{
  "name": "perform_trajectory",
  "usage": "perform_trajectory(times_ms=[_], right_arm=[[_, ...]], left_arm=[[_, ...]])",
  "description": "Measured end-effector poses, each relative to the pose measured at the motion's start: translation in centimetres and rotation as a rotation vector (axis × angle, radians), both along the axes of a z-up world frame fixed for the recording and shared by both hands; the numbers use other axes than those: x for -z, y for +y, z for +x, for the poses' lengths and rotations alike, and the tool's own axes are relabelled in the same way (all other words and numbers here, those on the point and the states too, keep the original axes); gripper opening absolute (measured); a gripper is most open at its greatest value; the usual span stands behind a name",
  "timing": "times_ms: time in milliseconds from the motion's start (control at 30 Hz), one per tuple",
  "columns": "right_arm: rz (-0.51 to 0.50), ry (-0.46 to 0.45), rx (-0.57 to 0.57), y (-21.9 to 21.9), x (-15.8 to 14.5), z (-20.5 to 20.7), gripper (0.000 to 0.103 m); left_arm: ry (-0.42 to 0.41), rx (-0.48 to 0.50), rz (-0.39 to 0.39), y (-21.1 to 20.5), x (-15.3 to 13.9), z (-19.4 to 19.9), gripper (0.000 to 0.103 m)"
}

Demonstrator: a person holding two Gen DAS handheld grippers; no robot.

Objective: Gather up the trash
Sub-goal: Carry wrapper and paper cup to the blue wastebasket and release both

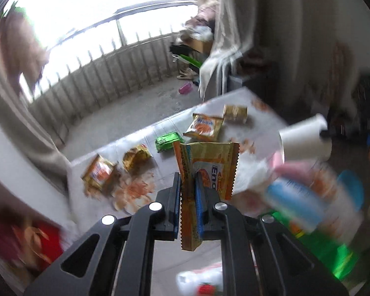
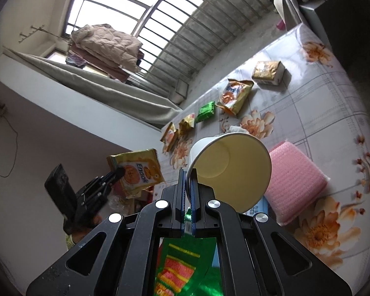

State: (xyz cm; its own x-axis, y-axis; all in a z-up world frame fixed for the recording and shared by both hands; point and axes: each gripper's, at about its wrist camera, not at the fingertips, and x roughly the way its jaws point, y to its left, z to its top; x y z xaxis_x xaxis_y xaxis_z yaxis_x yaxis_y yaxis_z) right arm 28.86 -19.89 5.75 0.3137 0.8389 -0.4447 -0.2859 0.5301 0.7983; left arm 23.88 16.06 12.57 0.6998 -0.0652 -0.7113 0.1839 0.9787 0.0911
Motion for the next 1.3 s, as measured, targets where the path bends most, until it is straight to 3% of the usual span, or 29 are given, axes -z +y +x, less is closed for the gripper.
perform_trajectory(times_ms=[67,233,433,567,733,867,967,1133,1300], right_arm=[[0.019,-0.012,0.015,-1.7,-0.4,-1.2,0.003],[0.065,-0.036,0.095,-7.8,-0.9,-5.4,0.003],[0.079,-0.038,0.315,-17.7,0.3,-12.8,0.003],[0.072,0.010,0.500,-24.3,2.7,-18.2,0.003],[0.088,0.105,0.728,-31.2,7.4,-24.2,0.003],[0.137,0.228,0.913,-36.2,12.8,-27.7,0.003],[0.191,0.318,1.002,-38.7,17.0,-29.2,0.004],[0.245,0.427,1.079,-42.0,22.2,-28.8,0.005],[0.309,0.496,1.124,-45.3,26.7,-26.6,0.009]], left_arm=[[-0.018,-0.012,-0.090,0.2,-1.3,-1.2,0.010],[-0.078,0.022,-0.218,-2.4,-3.7,-4.9,0.010],[-0.146,0.103,-0.417,-9.2,-4.0,-9.5,0.010],[-0.051,0.232,-0.535,-16.4,-1.9,-10.6,0.010],[0.090,0.375,-0.579,-27.1,1.3,-10.7,0.010],[0.208,0.460,-0.538,-36.0,5.1,-10.5,0.011],[0.295,0.502,-0.441,-43.8,8.9,-9.6,0.011],[0.427,0.464,-0.331,-51.9,15.8,-7.1,0.011],[0.497,0.440,-0.251,-57.6,21.2,-4.4,0.012]])
